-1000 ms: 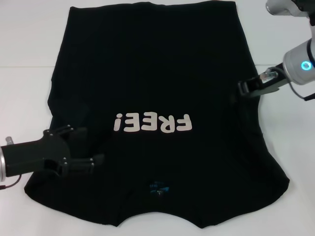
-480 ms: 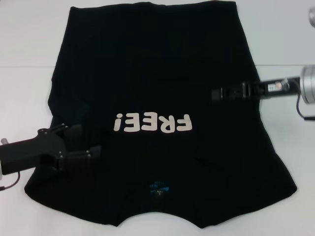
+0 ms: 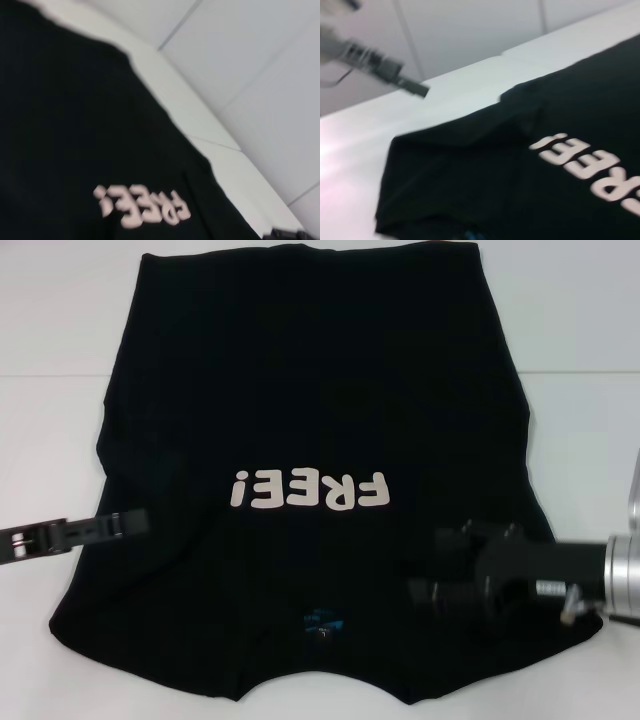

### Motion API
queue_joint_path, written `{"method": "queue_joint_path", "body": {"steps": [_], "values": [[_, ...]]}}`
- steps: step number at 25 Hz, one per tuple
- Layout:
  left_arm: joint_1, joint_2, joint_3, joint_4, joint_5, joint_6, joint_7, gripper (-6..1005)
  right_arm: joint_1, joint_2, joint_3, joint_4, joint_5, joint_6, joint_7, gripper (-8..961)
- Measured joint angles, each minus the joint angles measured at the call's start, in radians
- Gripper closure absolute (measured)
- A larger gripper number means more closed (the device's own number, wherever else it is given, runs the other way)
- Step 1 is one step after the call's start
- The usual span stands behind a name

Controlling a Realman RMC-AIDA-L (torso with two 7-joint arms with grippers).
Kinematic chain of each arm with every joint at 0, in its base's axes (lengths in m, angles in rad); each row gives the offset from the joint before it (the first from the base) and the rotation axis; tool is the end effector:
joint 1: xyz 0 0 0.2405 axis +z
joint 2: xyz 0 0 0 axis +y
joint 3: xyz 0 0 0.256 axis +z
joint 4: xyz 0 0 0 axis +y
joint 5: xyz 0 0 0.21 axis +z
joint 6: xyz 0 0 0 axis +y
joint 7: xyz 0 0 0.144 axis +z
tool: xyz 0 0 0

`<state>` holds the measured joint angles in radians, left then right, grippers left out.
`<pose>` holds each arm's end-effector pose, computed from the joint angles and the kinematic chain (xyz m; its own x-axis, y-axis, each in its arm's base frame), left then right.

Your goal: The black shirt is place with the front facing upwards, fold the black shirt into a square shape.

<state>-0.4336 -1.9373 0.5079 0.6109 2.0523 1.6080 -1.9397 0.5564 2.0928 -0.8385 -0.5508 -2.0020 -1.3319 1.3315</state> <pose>-0.3293 0.3089 0.0683 0.3116 0.7540 0.5782 0.9022 -0.4257 0.0689 0.2706 0.3366 -0.0429 0.8477 -0.3681 -0.3819 -0.4621 -0.8660 -0.1911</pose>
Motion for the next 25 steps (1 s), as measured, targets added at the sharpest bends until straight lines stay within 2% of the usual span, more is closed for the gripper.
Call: {"method": "queue_joint_path", "body": {"steps": [5,13,17,25], "values": [[-0.005,0.054,-0.004,0.028,0.103,0.024,-0.258,51,-0.009,0.001,-0.002,0.079,0.001,-0.002,-0.204,22],[-0.015,0.091,-0.017,0.072,0.244,0.047,-0.549,51,-0.009,0.002,-0.010,0.092,0.002,-0.010,-0.270,25],[-0.016,0.095,-0.046,0.063,0.318,0.030,-0.616,51,-0.012,0.001,-0.014,0.092,0.007,-0.012,-0.289,25],[-0.021,0.089,-0.037,0.031,0.362,-0.003,-0.631,51,-0.014,0.001,-0.015,0.094,0.007,-0.022,-0.296,24]]}}
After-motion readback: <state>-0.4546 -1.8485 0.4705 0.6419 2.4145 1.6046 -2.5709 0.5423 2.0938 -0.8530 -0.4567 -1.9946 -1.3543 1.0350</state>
